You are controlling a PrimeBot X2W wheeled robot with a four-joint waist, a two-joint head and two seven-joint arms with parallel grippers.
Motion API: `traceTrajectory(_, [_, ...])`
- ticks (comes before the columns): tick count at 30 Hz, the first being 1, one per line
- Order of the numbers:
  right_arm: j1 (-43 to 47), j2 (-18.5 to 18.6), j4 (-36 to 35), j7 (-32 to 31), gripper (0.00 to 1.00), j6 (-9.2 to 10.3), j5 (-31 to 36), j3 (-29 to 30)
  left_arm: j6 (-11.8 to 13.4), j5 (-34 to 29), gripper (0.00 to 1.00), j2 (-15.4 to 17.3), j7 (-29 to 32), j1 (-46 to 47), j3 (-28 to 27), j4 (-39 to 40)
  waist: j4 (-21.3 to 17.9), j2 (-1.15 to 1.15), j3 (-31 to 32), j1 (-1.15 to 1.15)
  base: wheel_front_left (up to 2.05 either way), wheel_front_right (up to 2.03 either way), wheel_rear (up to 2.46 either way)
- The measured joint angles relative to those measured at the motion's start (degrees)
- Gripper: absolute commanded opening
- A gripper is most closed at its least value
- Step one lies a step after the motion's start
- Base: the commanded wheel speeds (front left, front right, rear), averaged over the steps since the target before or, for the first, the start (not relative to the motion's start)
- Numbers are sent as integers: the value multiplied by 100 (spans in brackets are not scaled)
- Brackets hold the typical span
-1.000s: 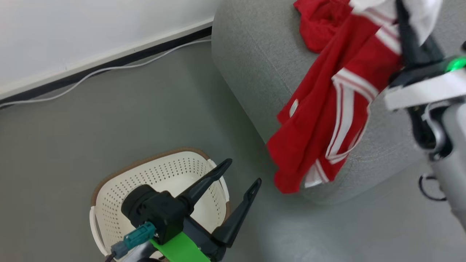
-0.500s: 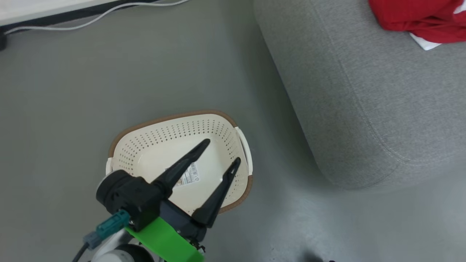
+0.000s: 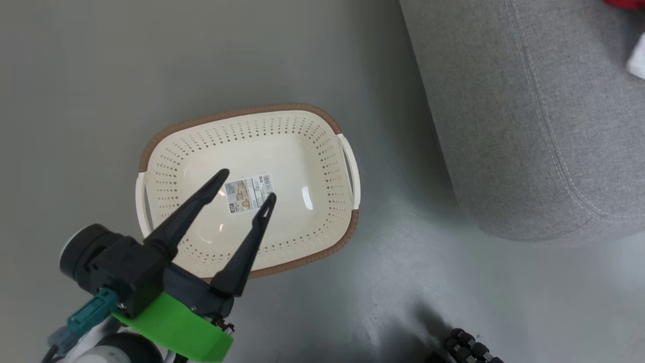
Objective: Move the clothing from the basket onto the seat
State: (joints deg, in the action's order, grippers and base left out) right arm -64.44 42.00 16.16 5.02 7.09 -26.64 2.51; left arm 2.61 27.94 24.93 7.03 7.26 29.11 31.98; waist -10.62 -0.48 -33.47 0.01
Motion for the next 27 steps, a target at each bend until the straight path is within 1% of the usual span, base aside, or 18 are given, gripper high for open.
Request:
traceTrajectory(1, [52,-58,44,31,0,0,13,-55,4,-7,100,20,1,-9,-46,37,-26,0,-70,0,0,0,0])
traceTrajectory(4, [294,-133,164,101,0,-1,352,-466,52,-51,100,149,53,-26,-222,111,-151,0,-250,0,0,0,0])
traceTrajectory(6, [455,-279,316,93,0,-3,490,-736,74,-71,100,235,58,-26,-331,162,-272,0,-336,0,0,0,0])
traceTrajectory(10, [818,-521,624,-147,0,-82,675,-1267,149,-100,100,337,133,-26,-534,260,-547,0,-476,0,0,0,0])
traceTrajectory(15, [903,-956,870,-325,0,-59,725,-1561,219,-169,100,492,202,-44,-776,330,-898,0,-617,0,0,0,0])
traceTrajectory(18, [1079,-1094,1157,-480,0,-47,991,-1783,221,-164,100,495,200,-78,-800,261,-1112,0,-667,0,0,0,0])
traceTrajectory(22, [1412,-1167,1615,-662,0,-41,1024,-1782,221,-100,100,487,175,-101,-780,186,-1357,0,-656,-1,0,0,0])
traceTrajectory(23, [1433,-1179,1674,-667,40,-34,1023,-1753,221,-87,100,481,163,-115,-779,182,-1404,0,-637,-1,0,0,0])
traceTrajectory(24, [1437,-1182,1699,-667,100,-33,1023,-1742,221,-78,100,474,148,-138,-780,178,-1442,0,-609,-1,0,0,0])
traceTrajectory(27, [1421,-1218,1699,-658,100,-12,1005,-1660,221,-37,100,450,148,-203,-764,175,-1518,0,-492,-1,0,0,0])
